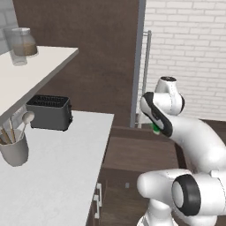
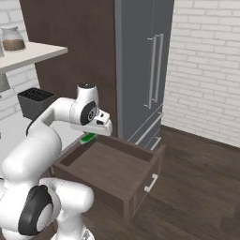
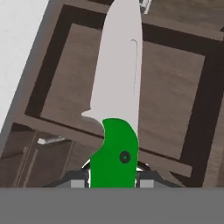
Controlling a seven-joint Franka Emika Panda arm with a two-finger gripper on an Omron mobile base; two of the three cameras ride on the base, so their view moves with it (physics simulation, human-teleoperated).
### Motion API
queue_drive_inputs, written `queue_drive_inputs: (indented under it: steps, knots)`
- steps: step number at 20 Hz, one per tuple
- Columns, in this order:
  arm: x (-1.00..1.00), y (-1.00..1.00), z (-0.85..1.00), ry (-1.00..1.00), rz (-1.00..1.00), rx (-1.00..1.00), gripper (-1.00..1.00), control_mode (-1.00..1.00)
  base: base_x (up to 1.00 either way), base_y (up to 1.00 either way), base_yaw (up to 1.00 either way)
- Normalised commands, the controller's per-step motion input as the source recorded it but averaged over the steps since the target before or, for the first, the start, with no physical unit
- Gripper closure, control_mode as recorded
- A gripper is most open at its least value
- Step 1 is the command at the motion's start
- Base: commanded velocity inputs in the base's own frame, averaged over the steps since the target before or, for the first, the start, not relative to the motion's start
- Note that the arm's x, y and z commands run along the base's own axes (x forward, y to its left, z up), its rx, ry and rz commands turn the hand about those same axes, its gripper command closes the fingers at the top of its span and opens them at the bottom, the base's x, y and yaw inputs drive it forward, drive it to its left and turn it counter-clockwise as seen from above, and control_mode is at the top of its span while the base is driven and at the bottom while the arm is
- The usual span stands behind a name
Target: Pick up the knife from the drawer and place it on the cutting board. Then place the meat from the plate to the cutting board.
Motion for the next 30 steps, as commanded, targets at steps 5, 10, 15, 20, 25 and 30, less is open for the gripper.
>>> queue_drive_inputs:
  steps: [5, 10, 15, 20, 25, 30]
  knots:
    - [-0.73, 0.07, 0.00, 0.00, -0.28, -0.06, 1.00, -1.00, 0.00, 0.00, 0.00]
    - [-0.66, 0.00, -0.16, 0.00, -0.12, -0.03, 1.00, -1.00, 0.00, 0.00, 0.00]
    - [-0.53, 0.00, -0.04, 0.00, 0.05, -0.06, 1.00, -1.00, 0.00, 0.00, 0.00]
    - [-0.33, 0.00, -0.06, 0.00, 0.04, -0.01, 1.00, -1.00, 0.00, 0.00, 0.00]
    - [-0.01, 0.00, 0.00, 0.00, 0.00, 0.00, 1.00, -1.00, 0.00, 0.00, 0.00]
    - [0.00, 0.00, 0.00, 0.00, 0.00, 0.00, 1.00, -1.00, 0.00, 0.00, 0.00]
